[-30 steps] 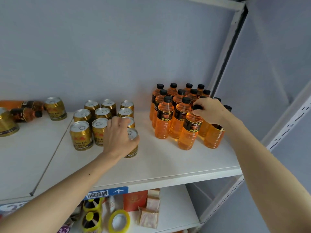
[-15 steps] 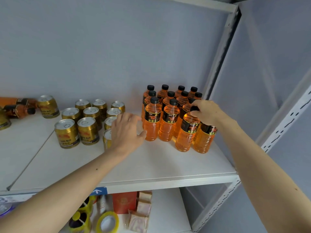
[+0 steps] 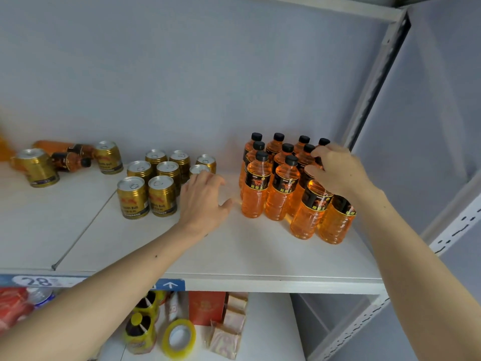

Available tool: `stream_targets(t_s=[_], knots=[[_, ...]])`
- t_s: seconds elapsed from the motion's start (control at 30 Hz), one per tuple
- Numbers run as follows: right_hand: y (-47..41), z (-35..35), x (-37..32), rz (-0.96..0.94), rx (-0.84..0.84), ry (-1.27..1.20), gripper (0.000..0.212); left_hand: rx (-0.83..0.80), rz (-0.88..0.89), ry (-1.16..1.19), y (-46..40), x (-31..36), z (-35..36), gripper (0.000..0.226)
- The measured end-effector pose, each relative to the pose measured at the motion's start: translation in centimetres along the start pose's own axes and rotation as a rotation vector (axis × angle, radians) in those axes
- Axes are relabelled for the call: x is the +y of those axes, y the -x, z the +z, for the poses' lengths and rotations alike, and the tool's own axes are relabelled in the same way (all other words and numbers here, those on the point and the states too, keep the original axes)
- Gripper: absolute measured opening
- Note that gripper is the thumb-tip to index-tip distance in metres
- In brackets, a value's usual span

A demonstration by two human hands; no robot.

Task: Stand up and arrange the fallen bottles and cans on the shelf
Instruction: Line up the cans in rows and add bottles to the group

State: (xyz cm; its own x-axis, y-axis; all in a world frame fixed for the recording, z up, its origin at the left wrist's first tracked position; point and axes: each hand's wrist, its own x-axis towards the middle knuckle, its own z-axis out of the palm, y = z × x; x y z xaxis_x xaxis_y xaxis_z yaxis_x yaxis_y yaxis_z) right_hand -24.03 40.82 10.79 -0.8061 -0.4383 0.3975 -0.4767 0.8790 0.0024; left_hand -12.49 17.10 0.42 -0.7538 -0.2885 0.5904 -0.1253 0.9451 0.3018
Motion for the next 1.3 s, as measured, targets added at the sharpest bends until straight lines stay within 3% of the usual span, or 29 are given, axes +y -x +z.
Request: stream_targets(t_s=[0.2,0.4,0.83,1.3], knots=[[-0.5,-0.2,-7.9,-0.211,0.121,-0.160,0.036,0.010,-0.049,0.011,0.1,-3.6,-2.1,0.039],[-1.2,1.8,-18.5,-0.357,0.050,-0.265,0.032,0.012,-0.113,-0.029,1.2,-11.5,-5.4,0.036],[-5.4,7.6,-40.7,-0.311,-0.094,-0.410,0.044,-0.043,-0.170,-0.117,2.9,-33.2,-14.1,0.044],[-15.8,14.0,-48.2,-0.254,-0.304,-0.312,0.059,-0.075,-0.507,0.146,-1.9,-45.4,-12.4,0.058]])
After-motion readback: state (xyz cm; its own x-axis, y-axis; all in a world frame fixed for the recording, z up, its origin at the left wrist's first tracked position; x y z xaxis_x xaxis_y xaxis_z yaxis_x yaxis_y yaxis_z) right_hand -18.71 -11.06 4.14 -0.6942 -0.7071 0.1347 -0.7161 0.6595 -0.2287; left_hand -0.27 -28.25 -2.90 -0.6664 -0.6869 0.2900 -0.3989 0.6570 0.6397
